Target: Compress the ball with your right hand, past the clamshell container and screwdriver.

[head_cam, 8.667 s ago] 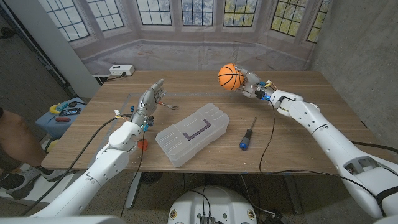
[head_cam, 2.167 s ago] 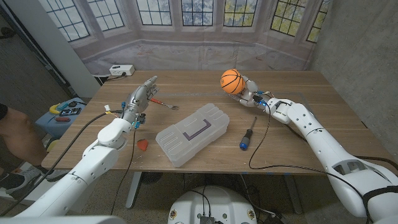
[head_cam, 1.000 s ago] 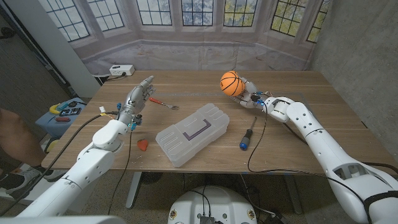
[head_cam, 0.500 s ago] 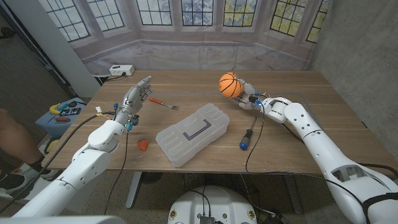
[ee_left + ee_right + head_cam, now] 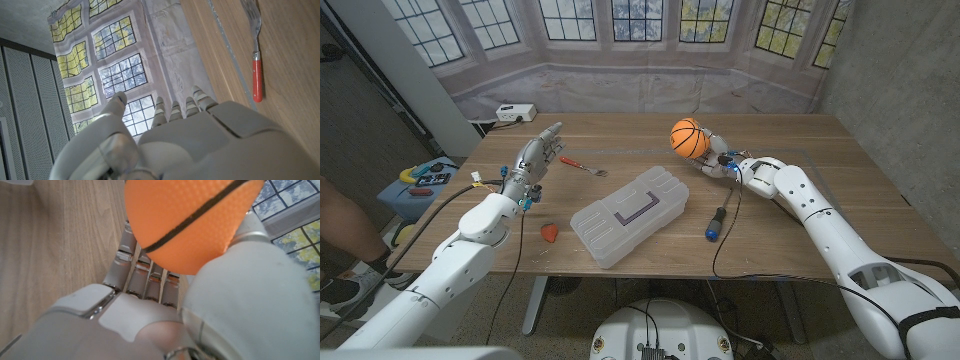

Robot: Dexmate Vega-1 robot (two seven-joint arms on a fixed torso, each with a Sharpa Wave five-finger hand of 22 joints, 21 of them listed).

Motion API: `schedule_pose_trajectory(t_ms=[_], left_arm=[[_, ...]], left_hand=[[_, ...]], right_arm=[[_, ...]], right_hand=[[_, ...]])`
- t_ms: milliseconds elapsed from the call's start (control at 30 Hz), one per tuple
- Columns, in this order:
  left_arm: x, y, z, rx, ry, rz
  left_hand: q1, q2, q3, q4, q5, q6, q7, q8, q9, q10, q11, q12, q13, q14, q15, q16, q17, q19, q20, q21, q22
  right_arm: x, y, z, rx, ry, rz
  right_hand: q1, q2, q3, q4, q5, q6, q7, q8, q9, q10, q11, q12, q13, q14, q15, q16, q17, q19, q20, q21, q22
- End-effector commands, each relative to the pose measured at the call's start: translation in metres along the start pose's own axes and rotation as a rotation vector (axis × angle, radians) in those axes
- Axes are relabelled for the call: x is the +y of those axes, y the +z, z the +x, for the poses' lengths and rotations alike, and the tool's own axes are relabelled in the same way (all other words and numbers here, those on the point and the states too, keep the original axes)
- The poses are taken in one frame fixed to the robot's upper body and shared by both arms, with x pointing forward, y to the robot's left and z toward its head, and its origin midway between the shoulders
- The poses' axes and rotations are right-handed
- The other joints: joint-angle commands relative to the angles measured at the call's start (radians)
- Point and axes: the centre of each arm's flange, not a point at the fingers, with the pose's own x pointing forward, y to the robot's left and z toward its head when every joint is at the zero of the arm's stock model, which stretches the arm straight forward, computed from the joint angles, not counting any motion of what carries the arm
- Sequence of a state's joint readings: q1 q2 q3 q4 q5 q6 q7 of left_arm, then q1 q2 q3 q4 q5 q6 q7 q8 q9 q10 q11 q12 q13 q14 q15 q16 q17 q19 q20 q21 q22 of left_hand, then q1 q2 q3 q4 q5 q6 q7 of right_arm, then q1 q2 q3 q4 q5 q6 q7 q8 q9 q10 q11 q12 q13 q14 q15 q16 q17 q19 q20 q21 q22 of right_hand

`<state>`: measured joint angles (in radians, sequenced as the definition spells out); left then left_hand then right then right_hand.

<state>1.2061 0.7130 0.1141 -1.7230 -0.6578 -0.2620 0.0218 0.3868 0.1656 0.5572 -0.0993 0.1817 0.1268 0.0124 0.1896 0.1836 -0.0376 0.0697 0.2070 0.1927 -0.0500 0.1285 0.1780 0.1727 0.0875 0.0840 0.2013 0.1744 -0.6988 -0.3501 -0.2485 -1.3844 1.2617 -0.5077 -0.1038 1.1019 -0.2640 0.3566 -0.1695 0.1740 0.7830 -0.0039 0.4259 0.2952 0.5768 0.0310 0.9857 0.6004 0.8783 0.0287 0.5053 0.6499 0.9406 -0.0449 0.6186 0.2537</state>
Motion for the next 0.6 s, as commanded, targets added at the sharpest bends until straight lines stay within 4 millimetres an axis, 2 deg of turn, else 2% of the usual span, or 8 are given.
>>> schedule_pose_trajectory(t_ms=[33, 300, 467, 600], left_arm=[[-0.0009, 0.0012, 0.0073, -0.005, -0.012, -0.003], [0.0020, 0.0018, 0.0121, -0.008, -0.019, -0.003], [0.0020, 0.0033, 0.0140, -0.012, -0.018, -0.001], [0.0022, 0.0027, 0.0161, -0.007, -0.020, -0.003]], left_hand=[[-0.007, -0.001, 0.003, -0.005, 0.009, 0.008, 0.004, -0.002, 0.003, 0.004, 0.007, 0.005, 0.003, 0.002, 0.009, 0.002, 0.001, 0.003, 0.008, 0.001, 0.005], [-0.008, -0.001, 0.003, -0.005, 0.009, 0.009, 0.004, -0.001, 0.003, 0.003, 0.007, 0.005, 0.003, 0.002, 0.009, 0.002, 0.001, 0.003, 0.009, 0.001, 0.005], [-0.008, -0.001, 0.003, -0.006, 0.009, 0.009, 0.004, -0.001, 0.003, 0.002, 0.006, 0.005, 0.003, 0.001, 0.010, 0.002, 0.001, 0.003, 0.009, 0.001, 0.005], [-0.008, -0.001, 0.003, -0.006, 0.009, 0.009, 0.005, -0.001, 0.003, 0.002, 0.007, 0.005, 0.003, 0.002, 0.010, 0.002, 0.000, 0.003, 0.009, 0.001, 0.005]], right_arm=[[0.0007, 0.0038, 0.0007, -0.016, 0.012, 0.014], [0.0032, 0.0061, 0.0009, -0.022, 0.036, 0.021], [0.0039, 0.0077, 0.0030, -0.020, 0.052, 0.022], [0.0036, 0.0087, 0.0037, -0.023, 0.061, 0.028]], right_hand=[[0.269, 0.253, 0.015, 0.004, 0.006, 0.004, -0.004, 0.006, 0.005, 0.106, -0.111, 0.004, 0.026, 0.157, -0.264, -0.012, 0.103, 0.072, -0.139, 0.017, 0.007], [0.248, 0.264, 0.005, 0.021, 0.005, -0.029, 0.006, -0.008, 0.003, 0.065, -0.086, -0.031, 0.004, 0.128, -0.262, -0.052, 0.107, 0.040, -0.125, 0.037, 0.009], [0.227, 0.271, -0.002, 0.031, 0.005, -0.042, 0.010, -0.013, 0.001, 0.069, -0.078, -0.041, -0.011, 0.123, -0.259, -0.065, 0.110, 0.033, -0.119, 0.045, 0.005], [0.188, 0.272, -0.016, 0.046, 0.004, -0.052, 0.022, -0.018, -0.002, 0.069, -0.066, -0.053, -0.027, 0.113, -0.253, -0.081, 0.112, 0.028, -0.113, 0.054, -0.003]])
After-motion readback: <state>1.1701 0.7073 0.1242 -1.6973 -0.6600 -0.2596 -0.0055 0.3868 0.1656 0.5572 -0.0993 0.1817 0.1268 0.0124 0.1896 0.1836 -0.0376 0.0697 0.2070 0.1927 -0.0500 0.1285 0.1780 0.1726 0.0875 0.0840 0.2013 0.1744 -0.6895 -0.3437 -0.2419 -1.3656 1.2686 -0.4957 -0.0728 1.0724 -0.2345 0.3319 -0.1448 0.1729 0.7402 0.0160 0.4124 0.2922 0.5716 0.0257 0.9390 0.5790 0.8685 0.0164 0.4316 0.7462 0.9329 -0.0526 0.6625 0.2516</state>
